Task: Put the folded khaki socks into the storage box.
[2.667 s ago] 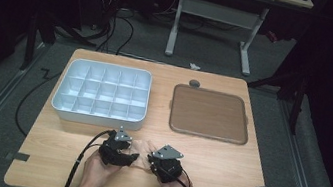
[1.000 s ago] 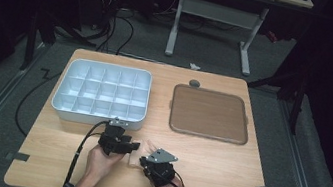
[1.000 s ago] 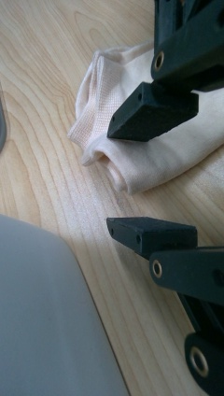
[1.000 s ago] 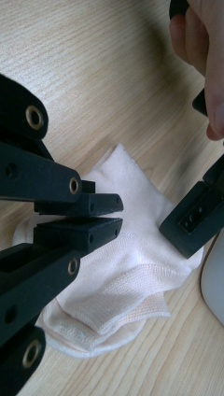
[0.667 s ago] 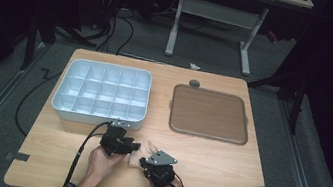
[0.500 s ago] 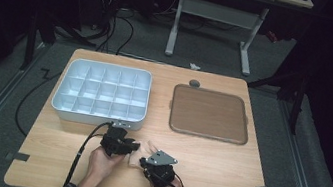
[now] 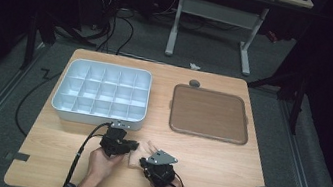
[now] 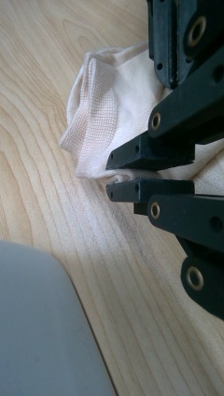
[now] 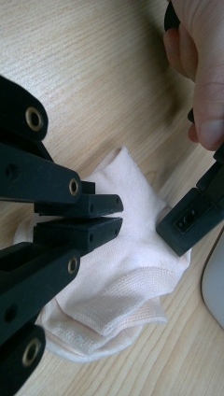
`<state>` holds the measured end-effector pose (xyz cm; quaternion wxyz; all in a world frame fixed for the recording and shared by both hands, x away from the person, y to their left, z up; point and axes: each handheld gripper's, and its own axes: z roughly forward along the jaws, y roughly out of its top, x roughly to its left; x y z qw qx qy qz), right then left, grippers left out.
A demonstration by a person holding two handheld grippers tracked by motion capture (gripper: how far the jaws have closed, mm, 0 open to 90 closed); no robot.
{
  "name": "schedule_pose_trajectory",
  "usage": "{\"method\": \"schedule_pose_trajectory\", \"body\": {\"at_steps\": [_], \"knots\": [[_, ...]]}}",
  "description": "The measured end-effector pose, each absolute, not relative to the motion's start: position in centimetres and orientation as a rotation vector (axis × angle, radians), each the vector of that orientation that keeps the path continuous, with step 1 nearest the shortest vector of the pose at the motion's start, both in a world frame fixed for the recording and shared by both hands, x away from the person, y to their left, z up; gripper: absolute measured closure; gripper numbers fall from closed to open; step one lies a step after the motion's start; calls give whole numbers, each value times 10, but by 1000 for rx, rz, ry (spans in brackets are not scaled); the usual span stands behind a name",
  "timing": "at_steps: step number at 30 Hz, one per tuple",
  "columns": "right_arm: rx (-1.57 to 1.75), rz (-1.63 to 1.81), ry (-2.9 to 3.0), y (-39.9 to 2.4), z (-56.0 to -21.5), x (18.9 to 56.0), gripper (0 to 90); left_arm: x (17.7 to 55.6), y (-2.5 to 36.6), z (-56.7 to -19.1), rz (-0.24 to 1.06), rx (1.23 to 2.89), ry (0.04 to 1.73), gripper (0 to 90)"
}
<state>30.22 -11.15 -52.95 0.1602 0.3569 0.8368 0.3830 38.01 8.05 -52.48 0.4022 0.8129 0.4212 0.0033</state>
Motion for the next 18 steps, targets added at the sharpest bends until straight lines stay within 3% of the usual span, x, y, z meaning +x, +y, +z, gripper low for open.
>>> {"method": "schedule_pose_trajectory", "body": {"at_steps": [18], "knots": [[1099,1087,2336,-115,-508,330,900,375,84,-516,-12,2069,1004,846]]}}
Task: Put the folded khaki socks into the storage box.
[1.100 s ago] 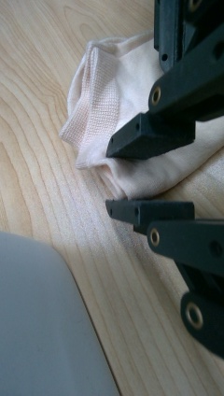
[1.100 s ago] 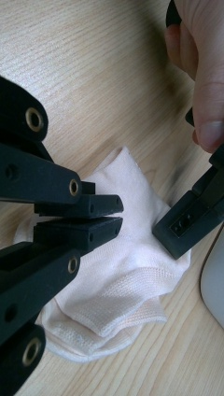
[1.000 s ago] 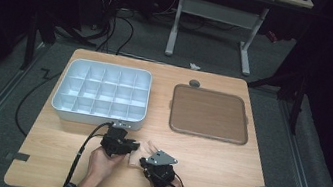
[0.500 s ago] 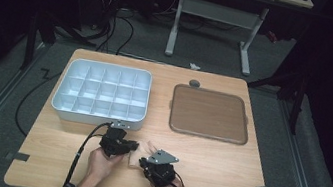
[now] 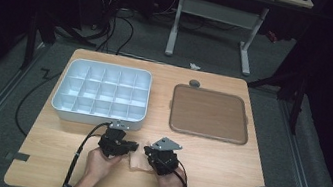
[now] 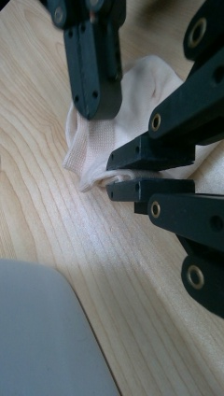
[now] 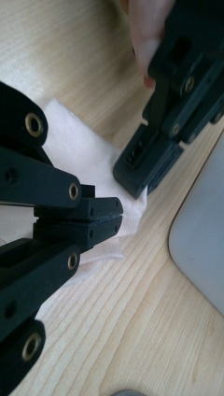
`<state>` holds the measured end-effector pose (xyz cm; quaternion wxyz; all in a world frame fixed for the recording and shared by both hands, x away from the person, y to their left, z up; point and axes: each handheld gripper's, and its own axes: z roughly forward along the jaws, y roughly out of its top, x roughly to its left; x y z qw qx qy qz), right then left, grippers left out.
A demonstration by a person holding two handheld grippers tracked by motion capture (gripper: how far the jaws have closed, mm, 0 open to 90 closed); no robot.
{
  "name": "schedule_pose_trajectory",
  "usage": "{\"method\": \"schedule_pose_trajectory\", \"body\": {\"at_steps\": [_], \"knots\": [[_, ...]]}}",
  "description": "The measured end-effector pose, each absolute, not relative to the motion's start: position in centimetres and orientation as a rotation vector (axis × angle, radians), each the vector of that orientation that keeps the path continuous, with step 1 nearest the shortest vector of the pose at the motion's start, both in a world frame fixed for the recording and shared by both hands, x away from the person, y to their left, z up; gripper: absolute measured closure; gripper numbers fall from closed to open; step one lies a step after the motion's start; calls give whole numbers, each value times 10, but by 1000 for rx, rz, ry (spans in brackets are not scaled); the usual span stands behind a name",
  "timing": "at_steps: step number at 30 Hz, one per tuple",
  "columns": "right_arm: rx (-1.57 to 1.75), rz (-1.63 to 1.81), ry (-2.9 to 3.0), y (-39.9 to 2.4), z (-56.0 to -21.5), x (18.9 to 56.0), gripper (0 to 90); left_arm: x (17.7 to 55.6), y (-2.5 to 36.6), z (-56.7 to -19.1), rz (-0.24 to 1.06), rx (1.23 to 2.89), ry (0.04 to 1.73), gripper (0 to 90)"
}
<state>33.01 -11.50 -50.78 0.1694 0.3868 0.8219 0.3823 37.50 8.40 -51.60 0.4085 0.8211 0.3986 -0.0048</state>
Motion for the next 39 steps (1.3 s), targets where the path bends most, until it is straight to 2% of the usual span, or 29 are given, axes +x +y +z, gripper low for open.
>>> {"method": "schedule_pose_trajectory", "body": {"at_steps": [17,39], "knots": [[1116,1005,2388,-111,-520,338,900,370,88,-508,-46,2029,971,846],[1077,1032,2480,-90,-520,344,900,366,95,-501,-14,1959,922,853]]}}
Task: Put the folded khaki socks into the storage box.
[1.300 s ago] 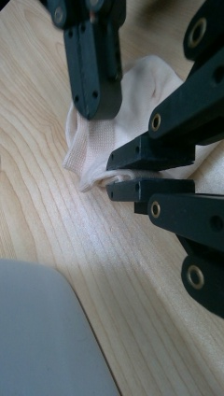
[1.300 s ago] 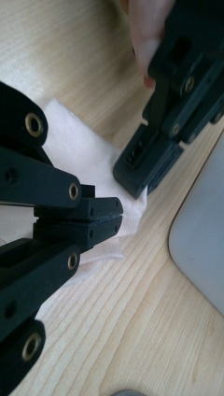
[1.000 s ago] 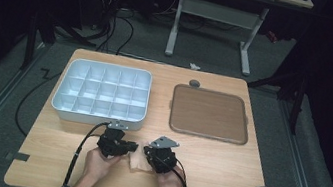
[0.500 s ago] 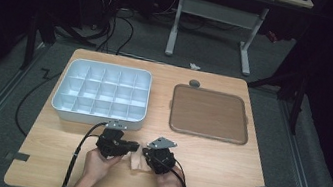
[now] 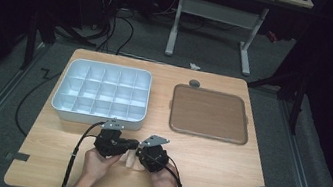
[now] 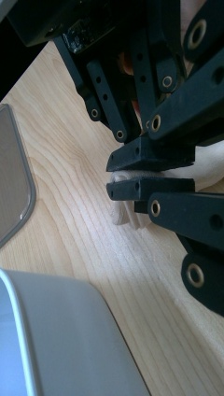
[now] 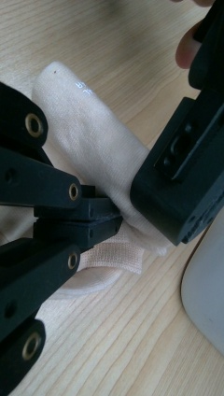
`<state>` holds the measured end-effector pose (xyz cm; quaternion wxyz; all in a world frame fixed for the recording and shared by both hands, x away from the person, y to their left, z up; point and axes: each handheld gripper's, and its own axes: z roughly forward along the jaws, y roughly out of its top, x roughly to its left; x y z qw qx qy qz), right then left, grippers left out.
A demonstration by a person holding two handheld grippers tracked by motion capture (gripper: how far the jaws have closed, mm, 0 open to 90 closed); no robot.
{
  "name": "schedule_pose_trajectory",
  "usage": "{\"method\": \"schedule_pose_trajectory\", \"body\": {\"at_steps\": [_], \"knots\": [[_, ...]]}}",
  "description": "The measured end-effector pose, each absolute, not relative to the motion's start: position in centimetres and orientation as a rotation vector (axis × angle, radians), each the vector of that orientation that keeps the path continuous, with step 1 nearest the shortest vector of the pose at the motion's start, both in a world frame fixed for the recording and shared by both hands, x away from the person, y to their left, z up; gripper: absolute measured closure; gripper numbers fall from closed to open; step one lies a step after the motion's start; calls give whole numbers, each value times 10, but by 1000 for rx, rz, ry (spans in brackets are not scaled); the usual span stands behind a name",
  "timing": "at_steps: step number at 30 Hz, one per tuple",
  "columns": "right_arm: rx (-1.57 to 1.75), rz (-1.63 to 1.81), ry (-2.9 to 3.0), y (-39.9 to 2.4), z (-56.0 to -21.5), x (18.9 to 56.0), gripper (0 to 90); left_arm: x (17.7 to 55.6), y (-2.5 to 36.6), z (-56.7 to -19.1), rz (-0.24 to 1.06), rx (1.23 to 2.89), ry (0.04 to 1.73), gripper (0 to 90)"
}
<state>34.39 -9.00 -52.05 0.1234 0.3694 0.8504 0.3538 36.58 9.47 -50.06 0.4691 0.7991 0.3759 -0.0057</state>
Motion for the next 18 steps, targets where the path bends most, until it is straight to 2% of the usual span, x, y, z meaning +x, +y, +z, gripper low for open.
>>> {"method": "schedule_pose_trajectory", "body": {"at_steps": [2,5,18], "knots": [[1075,1026,2478,-90,-520,344,899,367,96,-501,-17,1962,931,853],[1066,1053,2443,-93,-516,340,834,366,97,-499,-8,1968,942,854],[1114,1027,2289,-123,-502,323,678,364,97,-499,10,1995,953,855]]}}
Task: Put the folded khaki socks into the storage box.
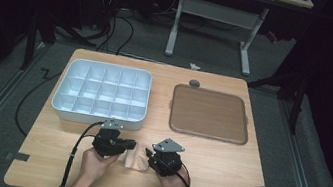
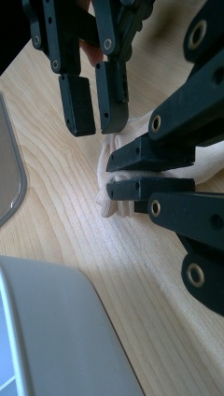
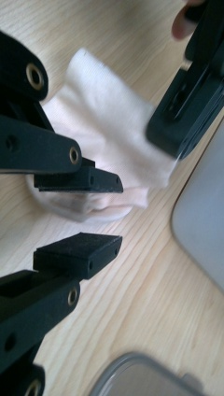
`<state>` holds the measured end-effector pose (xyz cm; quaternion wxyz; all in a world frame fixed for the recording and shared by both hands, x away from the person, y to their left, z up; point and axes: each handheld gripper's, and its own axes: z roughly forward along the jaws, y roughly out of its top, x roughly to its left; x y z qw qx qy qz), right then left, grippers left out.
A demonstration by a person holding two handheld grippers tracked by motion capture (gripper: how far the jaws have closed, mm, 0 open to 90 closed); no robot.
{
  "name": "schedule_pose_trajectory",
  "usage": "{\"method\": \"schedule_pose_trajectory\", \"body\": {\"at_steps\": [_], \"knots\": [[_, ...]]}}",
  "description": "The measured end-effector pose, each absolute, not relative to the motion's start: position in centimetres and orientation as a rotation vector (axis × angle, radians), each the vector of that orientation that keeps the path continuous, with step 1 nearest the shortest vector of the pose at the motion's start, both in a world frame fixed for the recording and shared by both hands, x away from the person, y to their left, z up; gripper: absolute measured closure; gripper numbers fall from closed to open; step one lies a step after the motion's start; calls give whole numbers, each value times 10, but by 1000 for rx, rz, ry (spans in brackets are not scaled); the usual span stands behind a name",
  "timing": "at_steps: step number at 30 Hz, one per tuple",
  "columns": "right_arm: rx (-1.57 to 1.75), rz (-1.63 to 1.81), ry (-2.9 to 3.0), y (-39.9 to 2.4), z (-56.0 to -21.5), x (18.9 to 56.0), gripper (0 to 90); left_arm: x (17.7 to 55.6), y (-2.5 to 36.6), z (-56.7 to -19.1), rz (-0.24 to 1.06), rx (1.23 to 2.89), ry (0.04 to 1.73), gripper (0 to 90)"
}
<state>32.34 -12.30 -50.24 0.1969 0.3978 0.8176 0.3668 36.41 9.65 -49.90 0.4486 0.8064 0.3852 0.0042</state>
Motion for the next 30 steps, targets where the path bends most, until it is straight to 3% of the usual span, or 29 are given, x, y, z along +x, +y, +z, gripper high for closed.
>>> {"method": "schedule_pose_trajectory", "body": {"at_steps": [5,14,22,30], "knots": [[1161,1028,2285,-130,-510,322,644,363,96,-498,14,1992,955,855],[1184,1023,2331,-127,-520,324,681,362,95,-498,7,1987,952,855],[1176,1054,2325,-125,-518,324,657,362,93,-498,-1,1988,955,854],[1160,1009,2371,-120,-524,330,737,362,84,-491,0,2010,914,854]]}}
